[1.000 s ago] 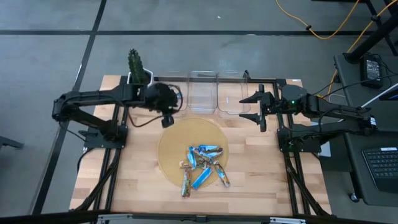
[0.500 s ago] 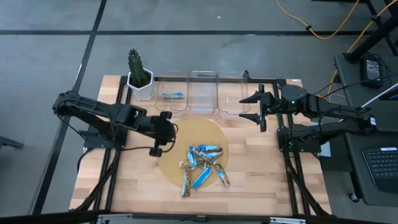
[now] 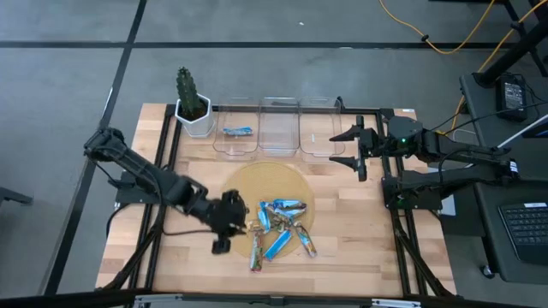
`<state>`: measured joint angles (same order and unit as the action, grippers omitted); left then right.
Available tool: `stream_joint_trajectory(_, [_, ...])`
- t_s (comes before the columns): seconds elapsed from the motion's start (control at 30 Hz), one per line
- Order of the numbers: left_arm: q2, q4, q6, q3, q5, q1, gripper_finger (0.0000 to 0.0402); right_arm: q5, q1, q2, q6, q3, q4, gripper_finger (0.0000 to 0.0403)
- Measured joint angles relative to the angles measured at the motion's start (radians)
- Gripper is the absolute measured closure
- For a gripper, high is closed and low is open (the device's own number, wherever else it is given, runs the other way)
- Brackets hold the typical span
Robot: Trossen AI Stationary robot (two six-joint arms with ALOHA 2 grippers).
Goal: Pick and place Granola Bars by type
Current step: Put the red granola bar into the left transparent bin
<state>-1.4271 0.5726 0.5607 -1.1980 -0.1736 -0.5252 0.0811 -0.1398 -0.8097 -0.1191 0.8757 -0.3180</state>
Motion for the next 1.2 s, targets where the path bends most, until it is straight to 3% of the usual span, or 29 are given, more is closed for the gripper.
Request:
stream_joint_trajectory(0.17, [-0.114, -0.038, 0.176, -0.046, -0.096, -0.07, 0.0342, 0.0, 0.0, 0.0, -0.074, 0.0, -0.001, 0.0126])
stream_joint_trajectory(0.4, [-0.314, -0.024, 0.375, -0.185, -0.09, -0.1, 0.036, 0.0, 0.0, 0.0, -0.174, 0.0, -0.001, 0.0126])
stream_joint_trajectory(0.53, [-0.399, -0.023, 0.513, -0.223, -0.028, -0.105, 0.0353, 0.001, 0.0, 0.0, -0.206, 0.0, -0.002, 0.0126])
stream_joint_trajectory(0.77, [-0.457, -0.022, 0.707, -0.228, -0.003, -0.111, 0.0288, 0.001, 0.0, 0.0, -0.212, 0.0, -0.011, 0.0126])
stream_joint_trajectory(1.0, [-0.461, 0.032, 0.779, -0.228, -0.04, -0.108, 0.0208, 0.001, 0.0, 0.0, -0.211, 0.0, -0.069, 0.0126])
stream_joint_trajectory(1.2, [-0.473, 0.074, 0.82, -0.228, -0.041, -0.108, 0.0173, 0.001, 0.0, 0.0, -0.212, 0.0, -0.102, 0.0126])
